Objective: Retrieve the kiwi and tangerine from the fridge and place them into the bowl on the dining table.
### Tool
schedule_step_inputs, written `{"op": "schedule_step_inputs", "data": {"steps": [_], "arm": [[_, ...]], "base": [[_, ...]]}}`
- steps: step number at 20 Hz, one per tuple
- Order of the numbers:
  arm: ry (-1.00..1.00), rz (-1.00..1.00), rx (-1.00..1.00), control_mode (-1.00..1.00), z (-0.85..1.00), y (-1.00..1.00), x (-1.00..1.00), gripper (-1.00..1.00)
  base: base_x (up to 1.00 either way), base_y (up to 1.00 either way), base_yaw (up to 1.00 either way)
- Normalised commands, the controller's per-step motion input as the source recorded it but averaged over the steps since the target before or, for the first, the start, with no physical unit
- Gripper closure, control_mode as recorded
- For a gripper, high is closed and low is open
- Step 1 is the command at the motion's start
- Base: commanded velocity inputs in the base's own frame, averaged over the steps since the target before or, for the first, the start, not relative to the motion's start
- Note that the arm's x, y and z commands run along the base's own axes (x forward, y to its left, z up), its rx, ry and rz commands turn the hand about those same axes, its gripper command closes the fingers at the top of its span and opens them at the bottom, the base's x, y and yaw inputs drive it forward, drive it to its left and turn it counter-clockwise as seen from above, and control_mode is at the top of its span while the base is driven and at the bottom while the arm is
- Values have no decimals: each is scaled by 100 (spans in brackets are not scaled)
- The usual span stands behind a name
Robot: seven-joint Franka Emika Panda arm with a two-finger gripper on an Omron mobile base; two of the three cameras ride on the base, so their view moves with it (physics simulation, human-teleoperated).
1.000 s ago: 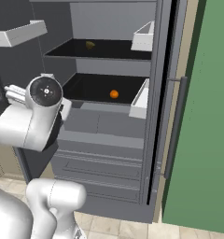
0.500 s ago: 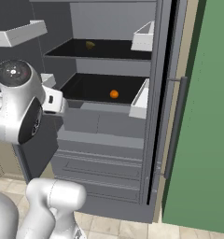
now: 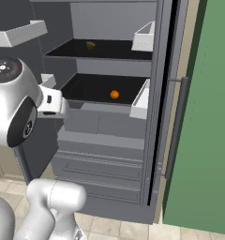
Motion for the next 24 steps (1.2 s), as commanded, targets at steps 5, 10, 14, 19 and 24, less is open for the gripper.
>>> {"op": "schedule_step_inputs", "data": {"steps": [5,10,14,19,24], "arm": [[0,-2,-2,-100,0,-8,-21,-100],[-8,-11,0,-100,-12,-6,0,-100],[-2,-5,0,100,-6,0,1,-100],[0,0,0,100,0,0,0,-100],[0,0,0,100,0,0,0,-100]], "base": [[0,0,0],[0,0,0],[2,0,-13],[5,0,0],[47,0,1]]}}
